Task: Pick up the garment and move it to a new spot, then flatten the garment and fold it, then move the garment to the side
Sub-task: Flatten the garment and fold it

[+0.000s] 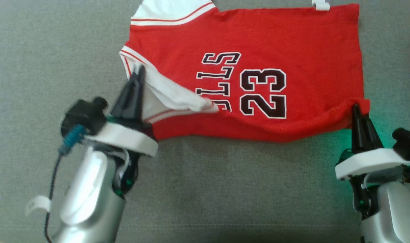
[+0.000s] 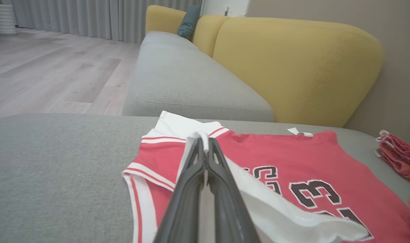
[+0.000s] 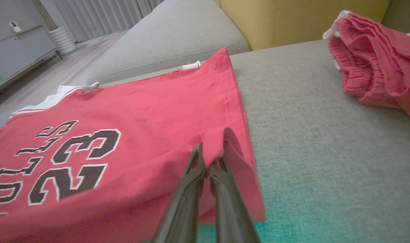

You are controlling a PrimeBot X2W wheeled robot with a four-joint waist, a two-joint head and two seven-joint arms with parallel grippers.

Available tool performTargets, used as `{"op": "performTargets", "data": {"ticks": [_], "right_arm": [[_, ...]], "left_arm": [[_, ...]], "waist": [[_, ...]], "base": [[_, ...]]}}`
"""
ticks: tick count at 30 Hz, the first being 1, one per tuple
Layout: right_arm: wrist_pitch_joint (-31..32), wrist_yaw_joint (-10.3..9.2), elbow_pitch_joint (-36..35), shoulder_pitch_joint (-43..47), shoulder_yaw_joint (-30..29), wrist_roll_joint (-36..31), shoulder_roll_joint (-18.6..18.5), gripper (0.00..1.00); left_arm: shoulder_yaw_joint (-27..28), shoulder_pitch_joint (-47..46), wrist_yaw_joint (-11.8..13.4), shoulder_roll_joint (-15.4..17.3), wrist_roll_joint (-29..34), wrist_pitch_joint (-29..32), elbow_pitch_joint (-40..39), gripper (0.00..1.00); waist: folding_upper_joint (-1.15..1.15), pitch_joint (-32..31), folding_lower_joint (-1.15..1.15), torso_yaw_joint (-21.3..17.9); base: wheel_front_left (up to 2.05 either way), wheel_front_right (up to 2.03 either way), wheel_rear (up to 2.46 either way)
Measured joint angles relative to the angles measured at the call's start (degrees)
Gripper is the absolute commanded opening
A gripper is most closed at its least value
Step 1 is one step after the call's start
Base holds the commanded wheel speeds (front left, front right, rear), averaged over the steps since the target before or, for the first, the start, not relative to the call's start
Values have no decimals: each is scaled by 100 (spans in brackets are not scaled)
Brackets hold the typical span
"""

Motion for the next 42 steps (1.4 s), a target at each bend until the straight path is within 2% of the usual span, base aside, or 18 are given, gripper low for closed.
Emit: {"op": "performTargets", "data": {"ticks": [4,10,11,12,13,14,15,16,25,34,38,42], "right_arm": [[-74,0,232,-209,-44,34,-4,0],[-168,0,501,-377,19,73,-7,2],[-234,0,599,-419,51,99,-7,12],[-270,0,630,-440,58,130,-7,72],[-321,0,634,-455,68,156,-7,100],[-379,0,634,-465,69,175,-7,100],[-433,0,632,-471,76,199,-7,100],[-483,0,630,-477,77,215,-7,100],[-639,0,252,-481,37,244,-8,100],[-633,0,-198,-118,-181,176,-8,100],[-633,0,-220,128,-179,204,-7,100],[-633,0,-236,156,-103,304,-7,100]], "left_arm": [[269,-283,2,-31,81,0,280,0],[278,-388,-37,-65,256,0,566,0],[283,-389,-47,-79,255,0,599,0],[288,-394,-48,-82,254,0,599,0],[297,-403,-48,-90,254,0,588,0],[298,-420,-49,-93,254,0,576,18],[299,-442,-51,-93,254,0,548,50],[300,-465,-56,-96,254,0,500,100],[269,-339,-56,-110,75,-30,-137,100],[404,965,-156,-70,43,-35,-205,100],[436,1273,-146,4,-144,515,-5,100],[478,1369,29,44,-285,1201,169,100]], "waist": [[0,103,0,-58],[0,166,0,-114],[0,166,0,-135],[0,159,0,-142],[0,150,0,-149],[0,139,0,-155],[0,126,0,-159],[0,112,0,-161],[0,-118,0,-117],[0,-473,0,8],[0,-590,-1,70],[0,-566,-1,56]], "base": [[0,0,0],[0,0,0],[0,0,0],[0,0,0],[0,0,0],[0,0,0],[0,0,0],[0,0,0],[0,0,0],[0,0,0],[0,0,0],[0,0,0]]}}
